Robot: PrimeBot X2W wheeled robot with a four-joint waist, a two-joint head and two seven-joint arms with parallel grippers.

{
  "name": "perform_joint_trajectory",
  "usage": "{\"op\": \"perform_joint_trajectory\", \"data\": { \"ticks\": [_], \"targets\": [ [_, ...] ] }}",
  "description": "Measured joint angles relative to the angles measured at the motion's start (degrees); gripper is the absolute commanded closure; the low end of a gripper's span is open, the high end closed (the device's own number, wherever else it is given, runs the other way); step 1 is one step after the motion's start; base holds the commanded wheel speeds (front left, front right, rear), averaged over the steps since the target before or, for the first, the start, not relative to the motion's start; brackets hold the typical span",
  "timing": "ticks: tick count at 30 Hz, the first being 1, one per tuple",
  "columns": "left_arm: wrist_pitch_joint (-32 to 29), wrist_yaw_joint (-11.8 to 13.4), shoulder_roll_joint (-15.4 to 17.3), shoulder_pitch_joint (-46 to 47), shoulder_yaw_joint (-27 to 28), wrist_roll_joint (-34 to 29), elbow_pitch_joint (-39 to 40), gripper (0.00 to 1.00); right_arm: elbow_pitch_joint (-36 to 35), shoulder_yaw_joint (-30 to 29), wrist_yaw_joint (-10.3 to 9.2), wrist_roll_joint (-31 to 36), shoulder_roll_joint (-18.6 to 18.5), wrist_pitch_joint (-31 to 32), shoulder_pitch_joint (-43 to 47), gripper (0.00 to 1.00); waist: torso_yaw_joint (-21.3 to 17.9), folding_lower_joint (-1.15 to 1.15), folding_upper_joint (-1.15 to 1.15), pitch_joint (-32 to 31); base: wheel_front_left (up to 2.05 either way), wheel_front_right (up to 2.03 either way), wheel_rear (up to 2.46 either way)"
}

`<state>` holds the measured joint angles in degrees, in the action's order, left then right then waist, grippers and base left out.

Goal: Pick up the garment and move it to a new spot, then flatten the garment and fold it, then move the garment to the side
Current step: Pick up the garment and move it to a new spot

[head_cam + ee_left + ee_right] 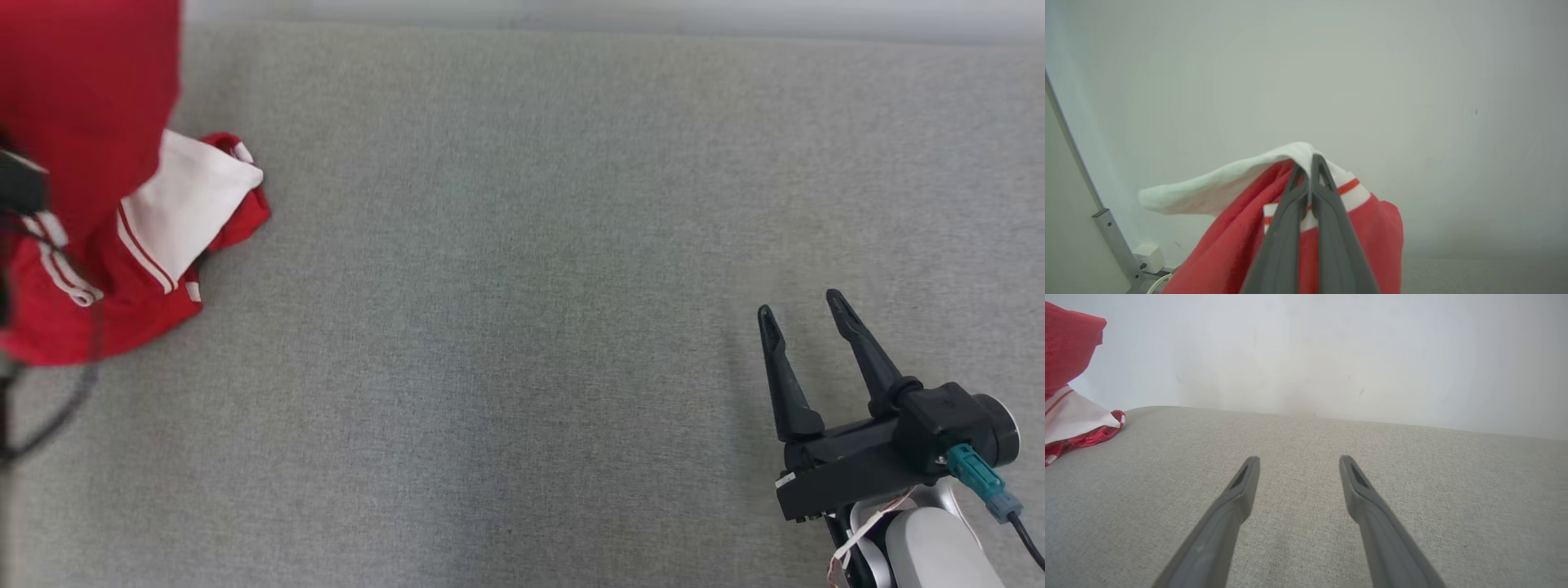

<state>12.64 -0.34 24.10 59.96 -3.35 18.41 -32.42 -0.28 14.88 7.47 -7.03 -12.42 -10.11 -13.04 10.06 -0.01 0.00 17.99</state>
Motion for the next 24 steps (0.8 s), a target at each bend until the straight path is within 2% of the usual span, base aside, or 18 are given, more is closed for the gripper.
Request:
{"op": "perform_joint_trajectory", "data": {
  "ticks": [9, 13, 17, 24],
  "targets": [
    [-3.58, 4.19, -7.46, -13.99, -5.63, -0.82, 21.15, 1.00, 0.78, -2.07, 0.00, 0.10, 1.94, -1.23, 0.44, 0.00, -3.04, 0.00, 0.00, -2.39, 0.00, 0.00, 0.00],
    [-5.66, 5.78, -10.57, -19.40, -10.25, -2.43, 26.49, 1.00, 1.46, -2.52, 0.00, 0.42, 3.10, -2.15, 0.07, 0.00, -6.02, 0.00, 0.00, -2.55, 0.00, 0.00, 0.00],
    [-6.46, 6.32, -13.46, -21.76, -14.50, -3.88, 26.76, 1.00, 2.22, -2.93, 0.00, 0.42, 4.09, -3.02, -0.40, 0.00, -9.07, 0.00, 0.00, -2.33, 0.00, 0.00, 0.00],
    [-5.95, 5.39, -18.17, -21.62, -20.76, -4.75, 22.38, 1.00, 3.72, -3.48, 0.00, -0.02, 5.68, -4.12, -0.73, 0.00, -15.54, 0.00, 0.00, -1.36, 0.00, 0.00, 0.00]
  ]
}}
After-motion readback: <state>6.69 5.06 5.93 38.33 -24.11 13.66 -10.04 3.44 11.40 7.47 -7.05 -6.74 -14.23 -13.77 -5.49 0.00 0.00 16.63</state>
